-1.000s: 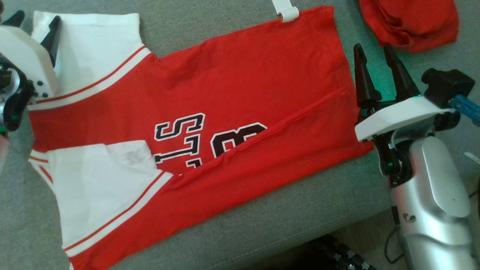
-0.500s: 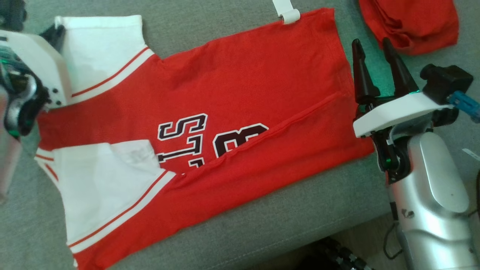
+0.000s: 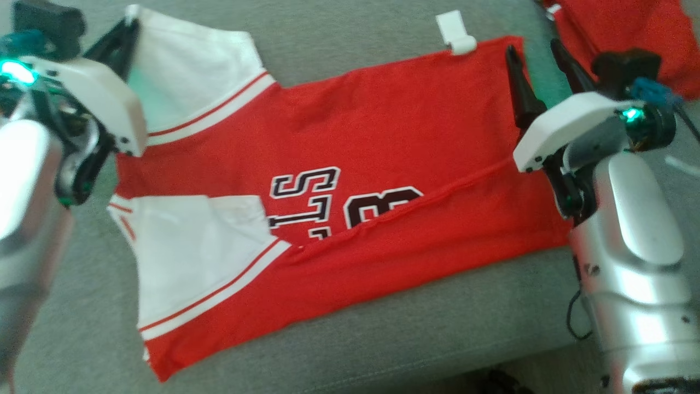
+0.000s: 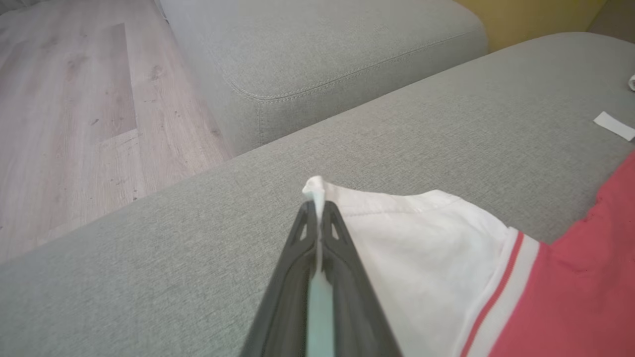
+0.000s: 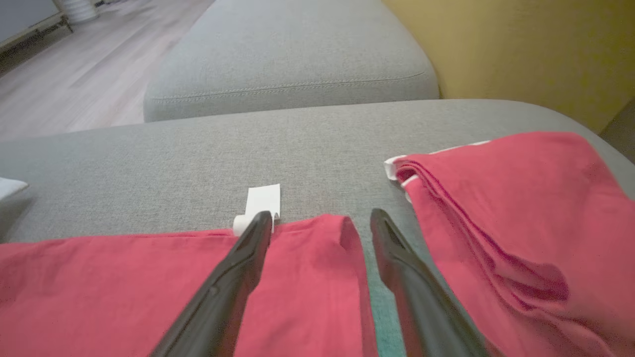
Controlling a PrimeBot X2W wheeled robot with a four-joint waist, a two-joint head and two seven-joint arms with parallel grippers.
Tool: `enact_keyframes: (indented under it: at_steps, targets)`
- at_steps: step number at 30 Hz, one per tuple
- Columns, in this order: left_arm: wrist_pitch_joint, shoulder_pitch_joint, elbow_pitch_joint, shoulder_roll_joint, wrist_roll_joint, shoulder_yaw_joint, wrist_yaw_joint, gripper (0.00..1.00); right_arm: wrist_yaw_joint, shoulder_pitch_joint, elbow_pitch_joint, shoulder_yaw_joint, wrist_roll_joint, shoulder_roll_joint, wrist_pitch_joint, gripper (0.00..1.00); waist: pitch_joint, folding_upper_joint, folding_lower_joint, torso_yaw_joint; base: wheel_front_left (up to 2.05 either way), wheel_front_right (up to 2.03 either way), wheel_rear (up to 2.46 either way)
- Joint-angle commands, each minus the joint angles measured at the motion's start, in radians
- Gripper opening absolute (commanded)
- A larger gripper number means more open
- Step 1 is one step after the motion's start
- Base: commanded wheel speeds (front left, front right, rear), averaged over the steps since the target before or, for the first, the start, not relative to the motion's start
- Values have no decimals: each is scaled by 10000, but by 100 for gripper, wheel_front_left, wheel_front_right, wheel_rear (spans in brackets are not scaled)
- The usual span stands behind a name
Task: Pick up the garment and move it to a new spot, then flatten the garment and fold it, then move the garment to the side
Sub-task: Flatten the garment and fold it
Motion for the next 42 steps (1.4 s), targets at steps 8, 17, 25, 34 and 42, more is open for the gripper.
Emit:
enact_keyframes:
  at_steps: [8,17,25,34,42]
  targets:
    - [-423,-602,-779,-223,90,-59,-222,0,35,-1257,1347,-315,-888,-410,792,100,-226,0,1,1020,0,0,0]
    - [-716,-518,-987,-545,36,-284,-292,0,35,-1806,2554,-977,-1554,-536,1389,49,-264,0,1,1446,0,0,0]
    - [-952,-479,-842,-598,-81,-259,-291,0,35,-2064,3100,-1437,-2005,-538,1219,0,-299,0,1,1528,0,0,0]
    - [-1550,26,-968,-479,-260,-37,-120,0,35,-2023,3097,-1249,-1813,-403,232,0,-807,0,1,1439,0,0,0]
    - [-2041,2107,-2418,-112,-704,46,345,0,35,-495,2667,153,-639,-913,-300,0,-1807,0,1,1494,0,0,0]
